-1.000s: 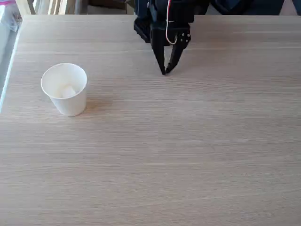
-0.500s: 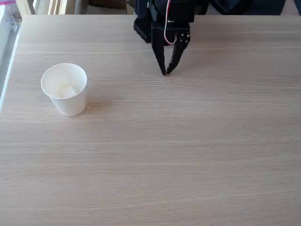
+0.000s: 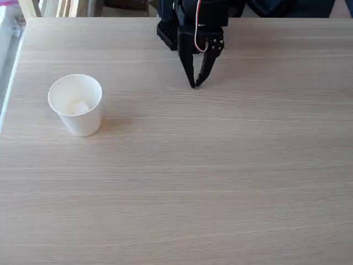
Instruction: Grasp a block and put it in the bin.
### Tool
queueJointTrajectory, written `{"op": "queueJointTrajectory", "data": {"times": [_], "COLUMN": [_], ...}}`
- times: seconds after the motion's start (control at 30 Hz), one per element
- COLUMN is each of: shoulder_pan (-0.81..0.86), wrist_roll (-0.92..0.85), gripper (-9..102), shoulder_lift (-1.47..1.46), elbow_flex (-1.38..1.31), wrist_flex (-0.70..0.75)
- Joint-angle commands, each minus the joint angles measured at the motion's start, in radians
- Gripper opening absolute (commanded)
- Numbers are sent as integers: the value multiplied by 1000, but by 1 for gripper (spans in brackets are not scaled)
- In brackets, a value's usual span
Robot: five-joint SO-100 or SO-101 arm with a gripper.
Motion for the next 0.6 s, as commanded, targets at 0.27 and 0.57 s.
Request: {"op": "queueJointTrajectory", "data": {"times": [0.27, 0.57], "shoulder_pan": [-9, -17], "wrist_roll": [-25, -37], "gripper": [0, 0], "shoulder_lift": [3, 3], "elbow_flex": [12, 12], "wrist_flex": [0, 2]}}
